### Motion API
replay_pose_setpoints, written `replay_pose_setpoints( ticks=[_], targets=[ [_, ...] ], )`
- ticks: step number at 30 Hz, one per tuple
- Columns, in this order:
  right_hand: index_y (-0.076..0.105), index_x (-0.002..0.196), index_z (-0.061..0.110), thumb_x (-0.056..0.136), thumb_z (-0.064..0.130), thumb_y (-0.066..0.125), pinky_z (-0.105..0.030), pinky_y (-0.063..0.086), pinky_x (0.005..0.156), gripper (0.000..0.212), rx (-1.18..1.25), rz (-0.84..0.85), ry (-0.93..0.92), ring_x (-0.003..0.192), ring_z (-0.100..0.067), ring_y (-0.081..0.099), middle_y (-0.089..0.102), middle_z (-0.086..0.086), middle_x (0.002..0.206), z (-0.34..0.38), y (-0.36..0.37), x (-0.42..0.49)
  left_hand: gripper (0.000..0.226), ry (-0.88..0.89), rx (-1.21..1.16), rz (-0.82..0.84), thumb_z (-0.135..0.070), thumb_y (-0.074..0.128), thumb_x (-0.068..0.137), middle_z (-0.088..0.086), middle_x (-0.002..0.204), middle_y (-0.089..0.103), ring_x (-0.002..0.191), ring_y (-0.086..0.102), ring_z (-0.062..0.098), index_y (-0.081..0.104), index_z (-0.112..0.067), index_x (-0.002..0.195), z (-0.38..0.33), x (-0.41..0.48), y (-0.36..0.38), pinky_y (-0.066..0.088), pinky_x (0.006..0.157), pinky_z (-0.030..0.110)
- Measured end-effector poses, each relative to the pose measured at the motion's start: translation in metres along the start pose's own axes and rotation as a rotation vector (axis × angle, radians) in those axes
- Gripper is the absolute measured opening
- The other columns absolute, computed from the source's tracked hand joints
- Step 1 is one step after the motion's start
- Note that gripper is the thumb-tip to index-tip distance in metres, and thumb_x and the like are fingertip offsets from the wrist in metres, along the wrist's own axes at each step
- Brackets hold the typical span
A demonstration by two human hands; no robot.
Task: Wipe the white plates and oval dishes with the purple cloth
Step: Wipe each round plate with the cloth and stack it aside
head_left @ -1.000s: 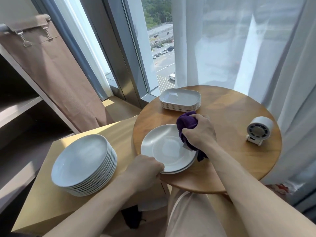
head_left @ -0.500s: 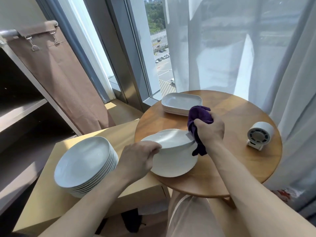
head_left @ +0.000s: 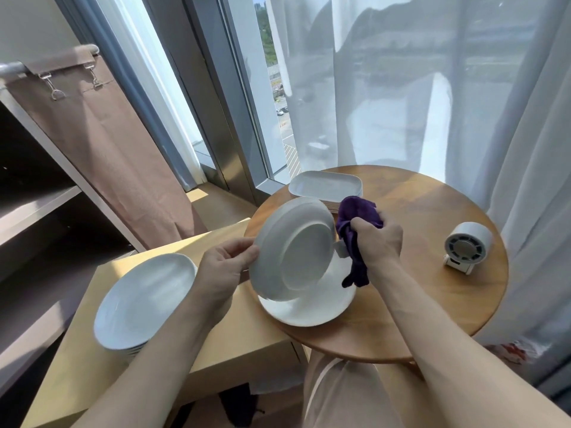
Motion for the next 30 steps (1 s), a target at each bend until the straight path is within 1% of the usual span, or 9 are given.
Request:
replay_pose_setpoints(
  ticks=[2,4,8,12,18,22,24,26,30],
  targets=[
    [0.070,0.085,0.028,0.065,0.022,0.063,-0.015,0.046,0.049,0.021,-0.013,0.025,-0.031,0.053,0.001,0.057,0.064,0.017,0.060,0.004,0.002,-0.005,0.015,-0.071,-0.106,-0.035,-0.013,0.066,0.095,0.006,0.096,0.077,0.081,0.070,0.017,0.080,-0.015,0.097,0.007,-0.002,0.005,0.057,0.066,0.028],
    [0.070,0.089,0.034,0.062,0.026,0.062,-0.017,0.050,0.058,0.029,-0.058,0.054,-0.078,0.064,0.002,0.062,0.069,0.015,0.072,0.008,0.003,-0.010,0.015,-0.133,-0.192,-0.077,-0.013,0.065,0.096,0.006,0.098,0.077,0.083,0.069,0.018,0.078,-0.013,0.102,0.014,-0.002,0.009,0.058,0.069,0.032],
    [0.070,0.102,0.043,0.064,0.025,0.063,-0.037,0.059,0.085,0.043,-0.168,0.145,-0.223,0.093,-0.008,0.065,0.065,0.016,0.101,0.012,0.012,-0.024,0.015,-0.219,-0.349,-0.173,-0.009,0.061,0.099,0.005,0.096,0.073,0.085,0.066,0.019,0.071,-0.009,0.111,0.020,0.002,0.014,0.058,0.060,0.029],
    [0.071,0.120,0.028,0.064,0.025,0.064,-0.035,0.049,0.103,0.057,-0.302,0.263,-0.451,0.117,-0.012,0.056,0.058,0.009,0.124,0.009,0.027,-0.050,0.022,-0.277,-0.492,-0.224,-0.008,0.059,0.101,0.011,0.105,0.074,0.089,0.068,0.023,0.067,-0.005,0.121,0.026,0.006,0.015,0.060,0.060,0.030],
    [0.064,0.133,0.030,0.069,0.041,0.060,-0.040,0.042,0.109,0.065,-0.500,0.452,-0.698,0.128,-0.019,0.046,0.048,0.004,0.139,0.007,0.050,-0.094,0.028,-0.286,-0.633,-0.120,-0.016,0.062,0.098,0.014,0.107,0.074,0.080,0.075,0.020,0.067,-0.009,0.124,0.037,-0.005,0.014,0.060,0.062,0.031],
    [0.058,0.136,0.028,0.073,0.040,0.066,-0.048,0.038,0.109,0.065,-0.854,0.549,-0.784,0.131,-0.031,0.041,0.045,-0.007,0.145,-0.002,0.067,-0.120,0.043,-0.342,-0.804,-0.051,-0.034,0.044,0.107,0.019,0.122,0.071,0.103,0.074,0.028,0.063,-0.006,0.134,0.045,-0.012,0.018,0.063,0.074,0.036],
    [0.059,0.131,0.026,0.073,0.036,0.069,-0.049,0.039,0.104,0.060,-1.000,0.561,-0.819,0.129,-0.035,0.043,0.046,-0.011,0.144,-0.006,0.071,-0.126,0.061,-0.341,-0.853,-0.041,-0.051,0.030,0.108,0.021,0.125,0.070,0.110,0.072,0.032,0.064,-0.006,0.132,0.050,-0.013,0.013,0.062,0.078,0.038],
    [0.062,0.124,0.024,0.071,0.034,0.070,-0.050,0.041,0.100,0.054,-1.084,0.554,-0.872,0.124,-0.037,0.046,0.050,-0.013,0.140,-0.008,0.072,-0.129,0.069,-0.342,-0.833,-0.050,-0.059,0.028,0.105,0.021,0.126,0.069,0.112,0.071,0.033,0.065,-0.006,0.130,0.052,-0.014,0.011,0.060,0.083,0.040],
    [0.059,0.124,0.025,0.071,0.035,0.069,-0.049,0.042,0.099,0.054,-1.177,0.607,-0.899,0.121,-0.036,0.046,0.048,-0.010,0.138,-0.017,0.061,-0.131,0.053,-0.355,-0.779,-0.067,-0.044,0.043,0.104,0.021,0.118,0.071,0.107,0.071,0.033,0.075,-0.003,0.116,0.055,-0.012,0.011,0.060,0.086,0.041]
  ],
)
Point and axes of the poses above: each hand's wrist, its own x-axis towards the middle knuckle, its own y-axis out of the palm, z = x × y, the point moved 1 cm from there along x, towards the middle knuckle
